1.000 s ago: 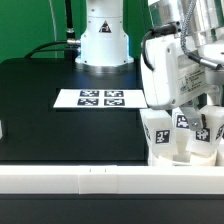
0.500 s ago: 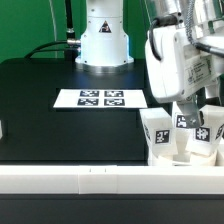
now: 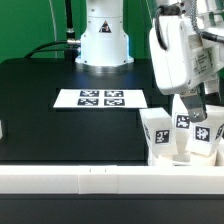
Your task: Assemble stool
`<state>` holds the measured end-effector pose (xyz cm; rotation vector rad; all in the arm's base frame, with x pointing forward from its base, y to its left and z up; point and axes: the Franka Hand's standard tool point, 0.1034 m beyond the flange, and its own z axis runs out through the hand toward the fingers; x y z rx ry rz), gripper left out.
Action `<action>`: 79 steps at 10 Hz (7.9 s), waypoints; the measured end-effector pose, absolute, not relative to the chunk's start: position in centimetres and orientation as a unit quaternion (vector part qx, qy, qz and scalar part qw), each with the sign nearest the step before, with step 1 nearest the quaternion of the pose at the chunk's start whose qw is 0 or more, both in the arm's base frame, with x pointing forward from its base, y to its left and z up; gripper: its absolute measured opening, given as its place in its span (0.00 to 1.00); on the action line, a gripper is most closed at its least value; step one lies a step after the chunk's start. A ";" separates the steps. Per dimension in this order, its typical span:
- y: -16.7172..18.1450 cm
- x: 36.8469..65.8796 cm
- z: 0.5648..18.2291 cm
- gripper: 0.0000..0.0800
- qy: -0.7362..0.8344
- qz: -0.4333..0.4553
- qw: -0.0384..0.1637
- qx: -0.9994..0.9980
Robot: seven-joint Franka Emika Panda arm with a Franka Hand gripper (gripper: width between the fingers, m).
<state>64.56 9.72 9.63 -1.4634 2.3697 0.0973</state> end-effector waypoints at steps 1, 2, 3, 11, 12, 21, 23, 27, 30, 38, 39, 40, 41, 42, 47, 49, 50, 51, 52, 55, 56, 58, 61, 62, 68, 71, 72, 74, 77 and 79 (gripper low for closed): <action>9.4 64.5 9.5 0.81 0.794 0.025 0.176 -0.581; 9.0 64.5 9.6 0.81 0.760 0.014 0.178 -0.625; 8.9 64.4 9.5 0.81 0.724 0.004 0.178 -0.667; 10.1 65.0 10.1 0.81 0.380 -0.067 0.131 -0.913; 10.0 65.0 10.1 0.81 0.346 -0.071 0.128 -0.927; 11.5 64.9 10.1 0.81 -0.159 -0.131 0.035 -0.978; 10.9 64.9 10.1 0.81 -0.224 -0.131 0.019 -0.966; 10.3 64.7 9.5 0.81 -0.289 -0.122 0.000 -0.950; 9.9 64.7 9.5 0.81 -0.281 -0.113 0.002 -0.953; 11.2 63.9 8.3 0.81 -0.278 -0.022 0.002 -0.960; 11.0 63.9 8.3 0.81 -0.276 -0.022 0.001 -0.961; 10.9 63.9 8.3 0.81 -0.276 -0.022 0.001 -0.961; 10.9 63.9 8.3 0.68 -0.276 -0.022 0.001 -0.961; 10.7 63.9 8.2 0.51 -0.275 -0.021 0.001 -0.961; 10.1 63.9 8.1 0.42 -0.251 -0.021 0.002 -0.968; 10.1 63.9 8.1 0.42 -0.186 -0.021 0.005 -0.982; 10.0 64.1 8.1 0.42 -0.129 -0.031 0.007 -0.991; 9.9 64.2 8.1 0.43 -0.086 -0.044 0.011 -0.995; 10.0 64.4 8.0 0.43 -0.045 -0.060 0.012 -0.997; 10.4 64.6 8.0 0.43 0.065 -0.072 0.020 -0.995; 10.4 64.6 8.0 0.43 0.111 -0.070 0.023 -0.991; 10.3 64.6 7.9 0.43 0.187 -0.068 0.027 -0.980; 10.2 64.5 7.9 0.43 0.278 -0.063 0.036 -0.958; 10.2 64.5 7.9 0.43 0.302 -0.062 0.038 -0.951; 10.7 64.2 7.8 0.43 0.553 -0.037 0.052 -0.830; 10.9 64.2 7.8 0.43 0.642 -0.029 0.057 -0.764; 10.9 64.3 7.8 0.43 0.670 -0.024 0.058 -0.739; 11.0 64.3 7.8 0.43 0.720 -0.020 0.060 -0.691; 11.2 64.4 7.8 0.43 0.793 -0.008 0.069 -0.606; 11.4 64.4 7.9 0.43 0.825 0.001 0.075 -0.560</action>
Offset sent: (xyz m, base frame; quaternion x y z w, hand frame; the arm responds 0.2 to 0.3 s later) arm -0.0125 0.0012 -0.0021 -0.0010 -0.0023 -0.1912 0.9815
